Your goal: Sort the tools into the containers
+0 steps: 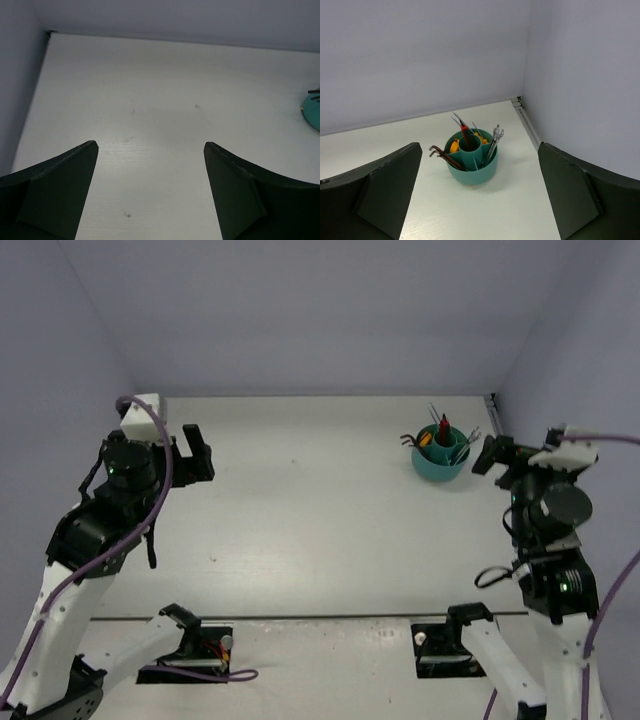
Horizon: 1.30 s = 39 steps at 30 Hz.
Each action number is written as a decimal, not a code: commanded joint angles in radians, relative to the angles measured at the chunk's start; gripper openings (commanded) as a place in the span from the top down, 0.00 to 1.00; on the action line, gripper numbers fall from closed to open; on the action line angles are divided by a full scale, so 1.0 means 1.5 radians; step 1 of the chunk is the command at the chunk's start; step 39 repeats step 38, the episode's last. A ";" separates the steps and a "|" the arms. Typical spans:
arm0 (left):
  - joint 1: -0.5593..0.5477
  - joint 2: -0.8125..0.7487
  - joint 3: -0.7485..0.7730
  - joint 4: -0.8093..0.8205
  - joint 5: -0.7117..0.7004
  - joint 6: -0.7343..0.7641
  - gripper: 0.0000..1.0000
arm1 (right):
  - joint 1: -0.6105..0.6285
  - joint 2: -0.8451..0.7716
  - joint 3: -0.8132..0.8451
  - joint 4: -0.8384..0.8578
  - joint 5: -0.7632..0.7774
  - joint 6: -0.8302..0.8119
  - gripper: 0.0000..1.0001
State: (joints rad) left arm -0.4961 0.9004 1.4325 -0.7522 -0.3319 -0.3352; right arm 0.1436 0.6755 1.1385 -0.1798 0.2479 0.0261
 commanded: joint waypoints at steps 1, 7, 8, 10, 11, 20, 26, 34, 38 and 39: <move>0.005 -0.030 0.036 0.041 -0.119 0.068 0.14 | -0.004 -0.085 -0.041 0.020 0.059 -0.005 0.00; 0.006 -0.037 0.032 0.095 -0.167 0.095 0.10 | -0.003 -0.120 -0.040 0.018 0.053 -0.051 0.00; 0.006 -0.034 0.033 0.099 -0.166 0.096 0.10 | -0.003 -0.116 -0.036 0.018 0.047 -0.055 0.00; 0.005 -0.025 0.039 0.100 -0.159 0.092 0.10 | -0.003 -0.109 -0.030 0.018 0.018 -0.067 0.00; 0.005 -0.020 0.041 0.099 -0.154 0.089 0.10 | -0.003 -0.105 -0.028 0.018 -0.009 -0.074 0.00; 0.006 0.007 0.035 0.103 -0.128 0.068 0.10 | -0.003 -0.116 -0.023 0.017 0.011 -0.071 0.00; 0.005 0.009 0.014 0.122 -0.119 0.051 0.10 | -0.003 -0.093 -0.007 0.017 0.008 -0.080 0.00; 0.005 0.013 -0.003 0.124 -0.108 0.039 0.10 | -0.003 -0.073 -0.004 0.018 -0.008 -0.064 0.00; 0.005 0.015 -0.007 0.125 -0.106 0.035 0.10 | -0.003 -0.067 -0.006 0.018 -0.012 -0.058 0.00; 0.005 0.015 -0.007 0.125 -0.106 0.035 0.10 | -0.003 -0.067 -0.006 0.018 -0.012 -0.058 0.00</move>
